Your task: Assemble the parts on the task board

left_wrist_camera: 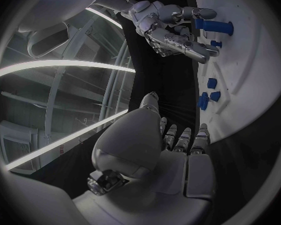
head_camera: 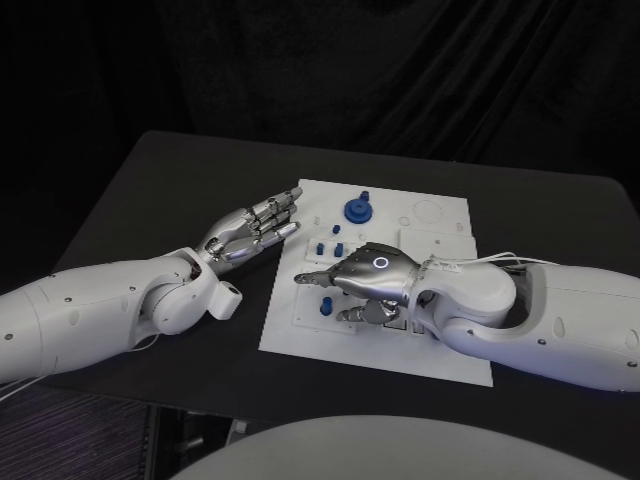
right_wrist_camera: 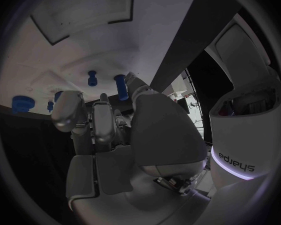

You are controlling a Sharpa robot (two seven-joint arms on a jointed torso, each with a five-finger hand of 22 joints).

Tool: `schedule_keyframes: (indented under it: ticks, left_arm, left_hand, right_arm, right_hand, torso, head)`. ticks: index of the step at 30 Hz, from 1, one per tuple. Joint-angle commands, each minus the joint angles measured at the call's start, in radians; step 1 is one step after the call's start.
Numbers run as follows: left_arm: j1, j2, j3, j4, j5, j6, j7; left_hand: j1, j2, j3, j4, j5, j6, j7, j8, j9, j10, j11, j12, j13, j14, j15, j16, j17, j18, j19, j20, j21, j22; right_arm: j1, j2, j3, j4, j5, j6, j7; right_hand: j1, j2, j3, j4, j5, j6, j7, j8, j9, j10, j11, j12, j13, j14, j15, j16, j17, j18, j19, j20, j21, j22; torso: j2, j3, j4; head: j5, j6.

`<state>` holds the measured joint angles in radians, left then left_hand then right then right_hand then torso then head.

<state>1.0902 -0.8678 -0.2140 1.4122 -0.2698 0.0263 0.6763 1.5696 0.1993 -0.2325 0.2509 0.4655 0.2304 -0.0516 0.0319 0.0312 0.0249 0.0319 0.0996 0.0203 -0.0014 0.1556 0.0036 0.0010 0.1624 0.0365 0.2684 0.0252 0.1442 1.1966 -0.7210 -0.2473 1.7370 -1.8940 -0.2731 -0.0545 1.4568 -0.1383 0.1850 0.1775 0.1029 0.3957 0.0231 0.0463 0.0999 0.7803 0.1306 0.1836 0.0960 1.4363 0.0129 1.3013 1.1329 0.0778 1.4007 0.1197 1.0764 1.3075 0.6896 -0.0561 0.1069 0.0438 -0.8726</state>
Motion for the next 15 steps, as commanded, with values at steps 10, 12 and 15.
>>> schedule_keyframes:
  ticks: [10,12,15]
  left_arm:
    - [-0.004,-0.008,0.001,0.007,0.006,-0.011,0.024]
    - [-0.004,-0.010,0.001,0.010,0.006,-0.032,0.026]
    - [-0.004,-0.016,0.001,0.014,0.006,-0.062,0.028]
  left_hand:
    - [0.000,0.007,0.001,0.000,0.000,-0.002,0.003,-0.002,-0.001,-0.004,0.001,-0.001,-0.001,0.001,-0.006,-0.004,-0.001,0.017,-0.001,-0.001,-0.002,-0.007]
    - [-0.001,0.006,0.000,0.000,0.002,0.003,0.004,-0.001,0.000,-0.003,0.001,0.002,0.000,0.001,-0.011,-0.004,-0.001,0.017,-0.001,-0.004,-0.002,-0.008]
    - [-0.005,0.002,-0.003,0.003,0.000,0.014,0.012,0.000,0.001,0.002,0.006,0.013,0.001,0.001,-0.011,-0.004,-0.001,0.018,0.000,-0.007,-0.001,-0.007]
  right_arm:
    - [0.115,-0.186,0.000,0.119,0.198,-0.242,0.042]
    - [0.136,-0.234,0.000,0.139,0.231,-0.228,0.034]
    - [0.159,-0.312,0.000,0.160,0.294,-0.171,0.000]
  right_hand:
    - [0.077,0.043,0.027,-0.014,0.122,0.375,0.106,0.095,0.060,0.167,-0.039,0.205,0.073,0.017,-0.003,0.029,0.035,0.010,0.020,-0.005,0.042,0.147]
    - [0.080,0.038,0.032,-0.031,0.124,0.429,0.114,0.112,0.074,0.195,-0.058,0.302,0.135,0.014,-0.020,0.024,0.027,0.012,0.017,-0.019,0.036,0.145]
    - [0.053,0.037,0.027,-0.042,0.094,0.510,0.096,0.157,0.134,0.091,-0.091,0.685,0.436,0.010,-0.043,0.010,0.012,0.013,0.012,-0.043,0.020,0.142]
  torso:
    - [-0.001,-0.0001,-0.0011]
    - [-0.002,0.0000,-0.0020]
    - [0.000,-0.0003,0.0003]
  head:
    - [-0.017,0.000]
    - [-0.017,0.000]
    - [-0.023,0.000]
